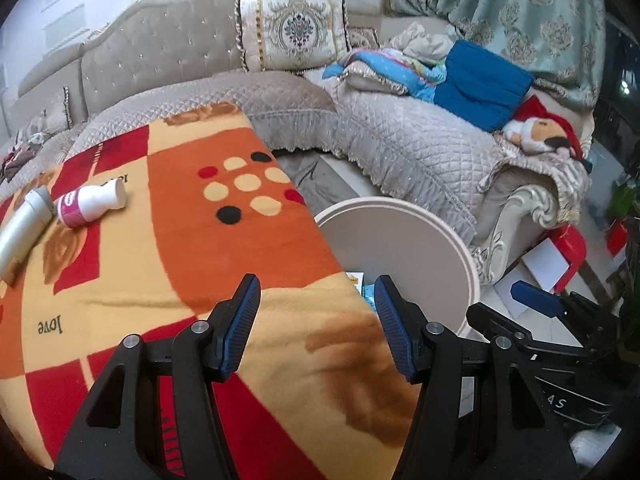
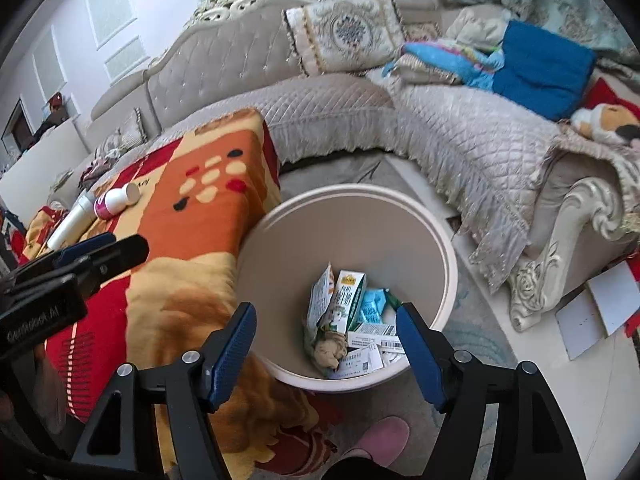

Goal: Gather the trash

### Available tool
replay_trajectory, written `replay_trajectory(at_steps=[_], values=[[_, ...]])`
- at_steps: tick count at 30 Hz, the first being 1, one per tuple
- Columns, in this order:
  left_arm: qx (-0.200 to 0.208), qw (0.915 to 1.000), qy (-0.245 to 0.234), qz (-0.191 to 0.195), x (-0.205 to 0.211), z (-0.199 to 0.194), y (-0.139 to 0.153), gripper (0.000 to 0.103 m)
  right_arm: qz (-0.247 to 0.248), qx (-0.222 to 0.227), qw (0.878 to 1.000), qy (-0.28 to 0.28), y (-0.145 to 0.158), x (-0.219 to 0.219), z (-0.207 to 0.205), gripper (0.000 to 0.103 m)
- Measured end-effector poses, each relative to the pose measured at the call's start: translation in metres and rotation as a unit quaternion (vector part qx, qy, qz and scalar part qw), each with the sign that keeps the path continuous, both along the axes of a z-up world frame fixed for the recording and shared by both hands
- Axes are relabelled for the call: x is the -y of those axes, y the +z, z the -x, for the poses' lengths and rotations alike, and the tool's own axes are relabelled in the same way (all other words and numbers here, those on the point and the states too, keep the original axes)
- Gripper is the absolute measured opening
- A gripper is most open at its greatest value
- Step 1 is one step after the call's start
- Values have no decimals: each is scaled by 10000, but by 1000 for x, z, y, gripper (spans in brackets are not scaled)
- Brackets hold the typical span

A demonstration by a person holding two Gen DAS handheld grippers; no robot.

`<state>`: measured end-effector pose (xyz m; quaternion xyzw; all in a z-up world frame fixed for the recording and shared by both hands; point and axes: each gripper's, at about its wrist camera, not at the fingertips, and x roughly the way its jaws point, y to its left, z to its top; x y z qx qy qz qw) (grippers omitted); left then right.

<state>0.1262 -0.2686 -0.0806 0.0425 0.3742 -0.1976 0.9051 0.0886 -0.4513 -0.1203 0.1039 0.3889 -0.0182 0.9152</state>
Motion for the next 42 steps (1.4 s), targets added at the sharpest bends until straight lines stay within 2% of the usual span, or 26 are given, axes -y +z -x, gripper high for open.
replay_trajectory(at_steps=[4, 7, 8, 11, 16, 26, 42], values=[[217, 9996, 78, 154, -13, 14, 13, 58, 231, 218, 9993, -217, 17, -12, 13, 72], [332, 9989, 148, 293, -26, 24, 21, 58, 510, 456, 9969, -387, 33, -22, 24, 86], [356, 9987, 160, 316, -29, 28, 23, 58, 591, 576, 9957, -427, 39, -25, 29, 86], [471, 9982, 197, 316, -38, 38, 28, 58, 752, 835, 9925, -487, 54, -34, 40, 87], [727, 9962, 289, 388, -51, 52, 39, 58, 803, 1021, 9906, -430, 69, -49, 51, 87], [1247, 9896, 549, 464, -72, 72, 56, 58, 658, 1330, 9881, -394, 86, -64, 66, 88], [1393, 9857, 715, 617, -85, 80, 59, 58, 790, 1622, 9829, -370, 97, -76, 76, 88]])
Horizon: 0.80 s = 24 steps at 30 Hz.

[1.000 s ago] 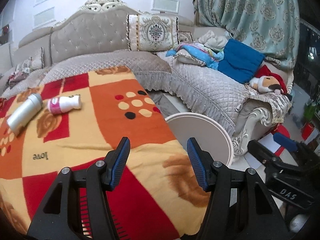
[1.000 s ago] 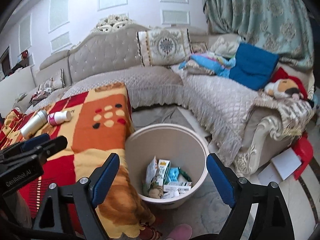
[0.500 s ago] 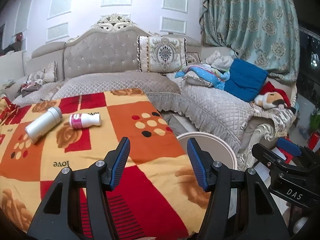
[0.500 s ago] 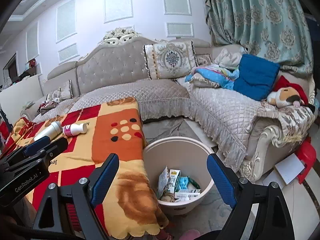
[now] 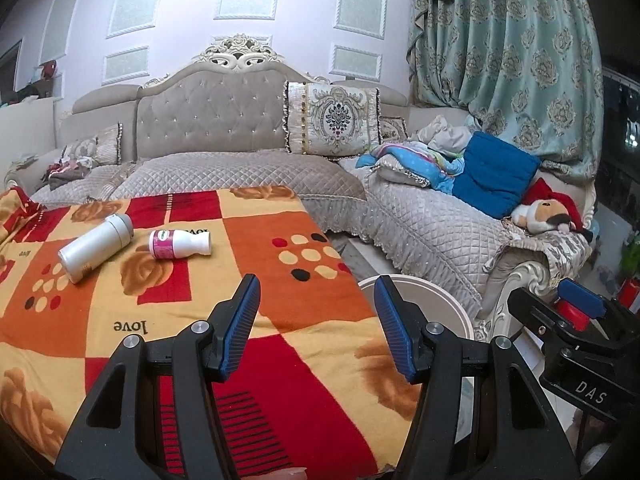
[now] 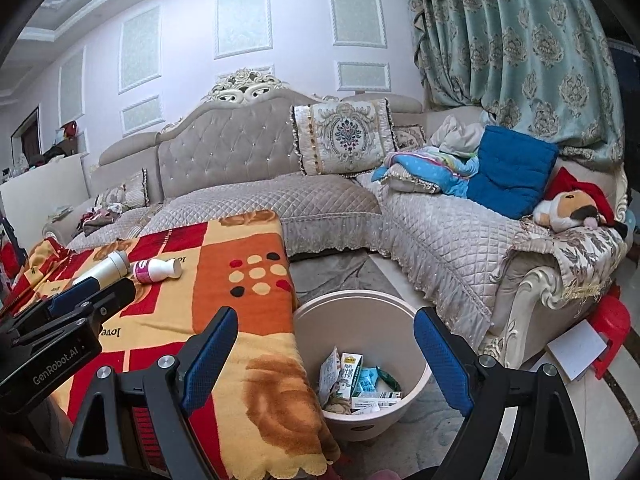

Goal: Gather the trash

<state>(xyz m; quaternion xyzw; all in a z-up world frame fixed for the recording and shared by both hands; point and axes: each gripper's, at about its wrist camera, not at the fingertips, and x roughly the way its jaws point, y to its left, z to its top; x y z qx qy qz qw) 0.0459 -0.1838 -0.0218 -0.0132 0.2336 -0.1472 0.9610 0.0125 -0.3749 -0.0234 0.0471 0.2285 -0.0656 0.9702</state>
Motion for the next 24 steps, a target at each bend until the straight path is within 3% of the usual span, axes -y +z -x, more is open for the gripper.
replay_trajectory(at_steps=[24], values=[[10, 10000, 2, 22, -1, 1, 1, 58, 142, 74, 9998, 70, 2, -9, 0, 88]])
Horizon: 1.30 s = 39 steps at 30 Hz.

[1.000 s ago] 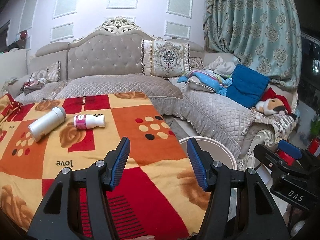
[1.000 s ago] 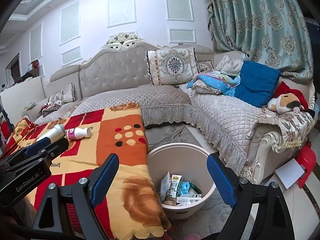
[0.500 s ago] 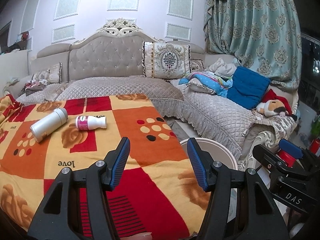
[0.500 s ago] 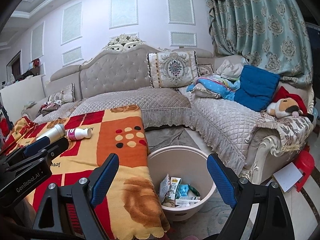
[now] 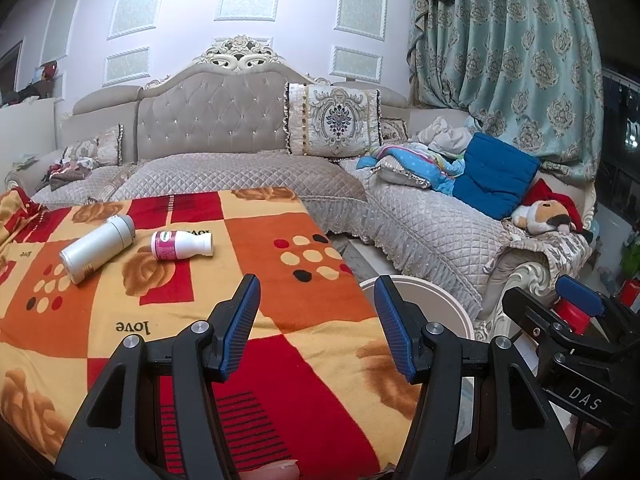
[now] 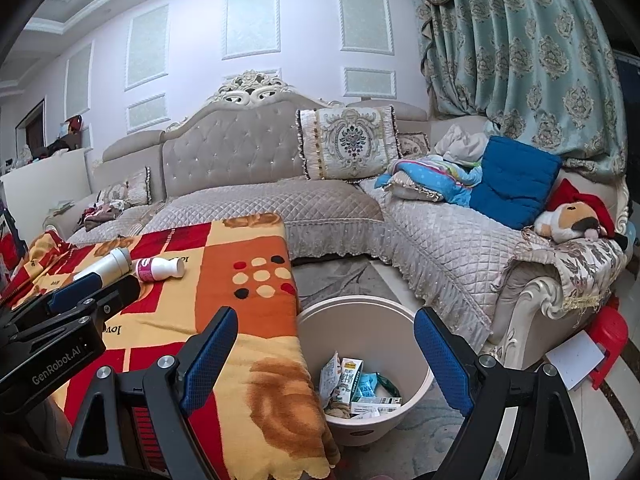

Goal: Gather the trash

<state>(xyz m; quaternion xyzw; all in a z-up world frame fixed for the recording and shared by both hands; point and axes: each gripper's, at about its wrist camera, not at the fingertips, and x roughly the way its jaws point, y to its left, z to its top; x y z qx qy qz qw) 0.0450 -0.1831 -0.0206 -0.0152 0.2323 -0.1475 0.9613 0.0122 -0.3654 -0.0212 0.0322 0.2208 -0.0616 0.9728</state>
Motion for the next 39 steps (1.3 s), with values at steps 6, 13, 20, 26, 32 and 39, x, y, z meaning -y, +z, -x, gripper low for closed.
replay_trajectory(at_steps=[6, 13, 20, 26, 32, 39], values=[[3, 10000, -2, 1, -1, 0, -1, 58, 23, -7, 10000, -1, 0, -1, -1, 88], [-27, 10000, -21, 32, -1, 0, -1, 58, 18, -20, 10000, 8, 0, -3, -2, 88], [-25, 10000, -48, 11, 1, 1, -3, 58, 8, -30, 10000, 19, -1, -4, -3, 89], [-53, 10000, -73, 10, 4, 4, -5, 58, -21, -62, 10000, 14, -2, -1, -2, 89], [-68, 9999, -117, -3, 7, 7, -7, 58, -6, -64, 10000, 6, -2, 0, -2, 89], [-114, 9999, -126, -6, 8, 8, -7, 58, -10, -83, 10000, 12, -3, 1, -2, 90]])
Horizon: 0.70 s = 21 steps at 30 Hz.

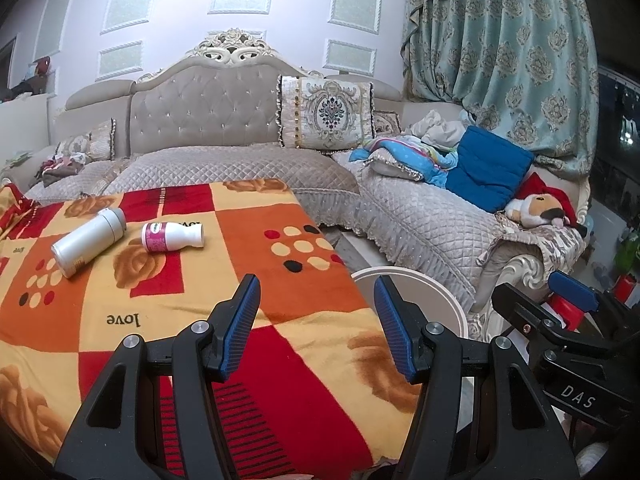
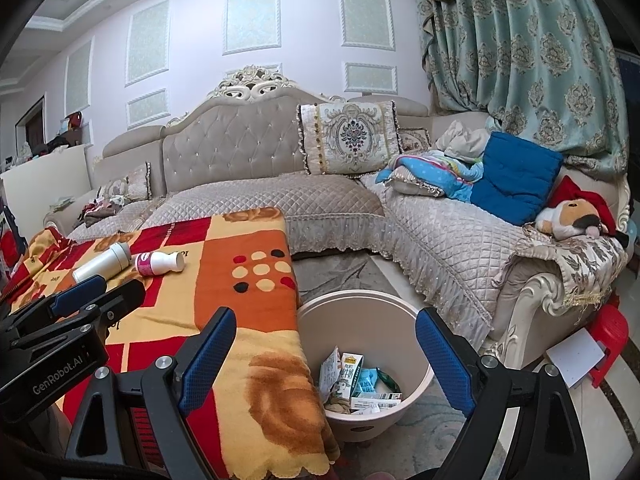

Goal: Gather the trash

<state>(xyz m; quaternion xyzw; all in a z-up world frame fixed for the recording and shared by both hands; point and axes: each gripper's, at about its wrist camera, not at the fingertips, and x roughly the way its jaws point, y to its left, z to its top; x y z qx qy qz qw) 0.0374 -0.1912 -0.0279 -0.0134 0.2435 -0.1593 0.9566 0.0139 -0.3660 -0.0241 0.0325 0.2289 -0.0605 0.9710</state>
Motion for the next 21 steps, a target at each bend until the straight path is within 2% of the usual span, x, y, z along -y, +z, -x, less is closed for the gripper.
replay_trajectory(at_steps=[21], values=[[-113, 9999, -87, -5, 1, -2, -4, 58, -12, -75, 10000, -8, -6, 5, 0, 91]])
